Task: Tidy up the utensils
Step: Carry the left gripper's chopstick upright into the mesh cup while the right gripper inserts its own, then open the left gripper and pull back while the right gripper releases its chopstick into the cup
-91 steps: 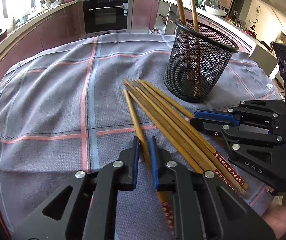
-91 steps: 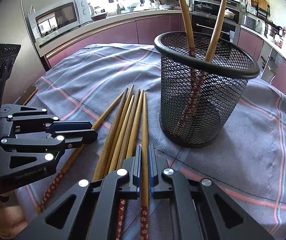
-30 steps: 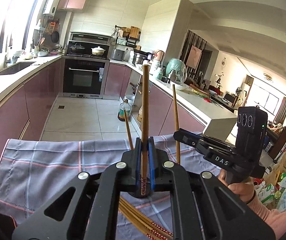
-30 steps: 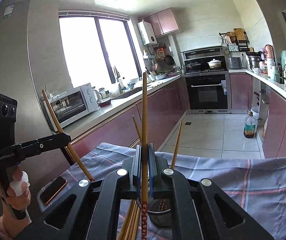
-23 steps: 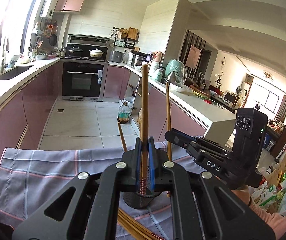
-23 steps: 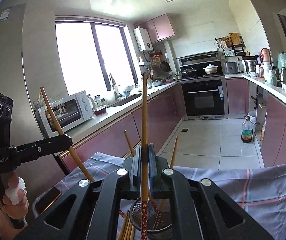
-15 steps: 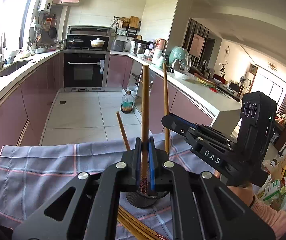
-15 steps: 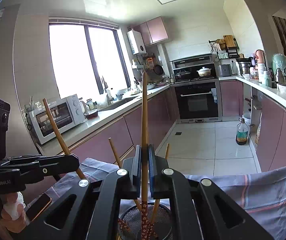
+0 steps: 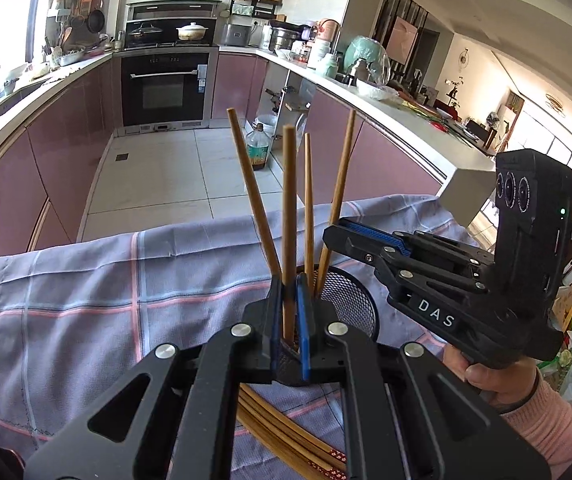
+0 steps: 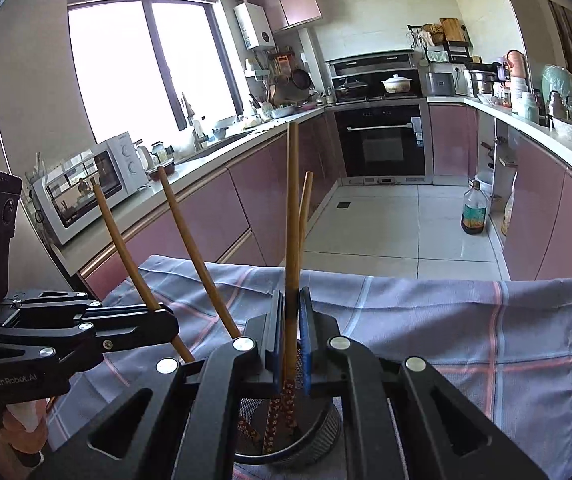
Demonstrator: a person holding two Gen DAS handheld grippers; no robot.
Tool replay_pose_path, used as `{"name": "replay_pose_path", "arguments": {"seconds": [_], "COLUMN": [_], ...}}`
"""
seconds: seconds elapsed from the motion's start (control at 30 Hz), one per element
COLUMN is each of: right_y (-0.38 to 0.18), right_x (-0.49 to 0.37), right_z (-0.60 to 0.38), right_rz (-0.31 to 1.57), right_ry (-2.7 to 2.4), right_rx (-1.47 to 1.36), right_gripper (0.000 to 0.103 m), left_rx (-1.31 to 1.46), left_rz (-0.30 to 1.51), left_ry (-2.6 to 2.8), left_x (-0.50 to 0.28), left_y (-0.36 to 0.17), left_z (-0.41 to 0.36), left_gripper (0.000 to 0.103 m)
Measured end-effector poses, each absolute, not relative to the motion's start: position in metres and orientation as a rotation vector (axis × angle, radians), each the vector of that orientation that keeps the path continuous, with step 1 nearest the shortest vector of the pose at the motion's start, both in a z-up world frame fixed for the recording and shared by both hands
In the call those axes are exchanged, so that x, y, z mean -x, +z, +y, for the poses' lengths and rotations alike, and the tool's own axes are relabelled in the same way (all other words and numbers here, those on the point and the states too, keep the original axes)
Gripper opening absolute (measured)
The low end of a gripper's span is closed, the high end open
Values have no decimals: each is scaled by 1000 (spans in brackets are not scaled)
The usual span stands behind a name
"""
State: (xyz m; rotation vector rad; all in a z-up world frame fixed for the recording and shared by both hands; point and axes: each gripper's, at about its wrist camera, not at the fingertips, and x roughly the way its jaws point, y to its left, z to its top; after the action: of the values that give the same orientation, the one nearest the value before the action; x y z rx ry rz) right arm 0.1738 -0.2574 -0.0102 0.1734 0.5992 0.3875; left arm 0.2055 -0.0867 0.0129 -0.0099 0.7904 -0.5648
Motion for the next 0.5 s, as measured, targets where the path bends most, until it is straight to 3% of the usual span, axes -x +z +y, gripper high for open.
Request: {"name": "replay_pose_path", "arguments": {"seconds": [0.13, 0.37, 0.5], "right_y": [-12, -11, -11], "right_x": [-175, -164, -156], "right_z": [-262, -263, -264], "right_rz": [611, 608, 602], "right_ry": [377, 390, 398], "right_rx": [-191, -196, -192], "right_gripper": [22, 28, 28], "left_rx": [32, 48, 62], "left_rz": [813, 800, 782], "left_ry": [-534, -510, -496], "left_x": [-217, -214, -205], "left_y": [3, -6, -7], "left_z": [-82, -75, -68], "left_gripper": [8, 11, 17]}}
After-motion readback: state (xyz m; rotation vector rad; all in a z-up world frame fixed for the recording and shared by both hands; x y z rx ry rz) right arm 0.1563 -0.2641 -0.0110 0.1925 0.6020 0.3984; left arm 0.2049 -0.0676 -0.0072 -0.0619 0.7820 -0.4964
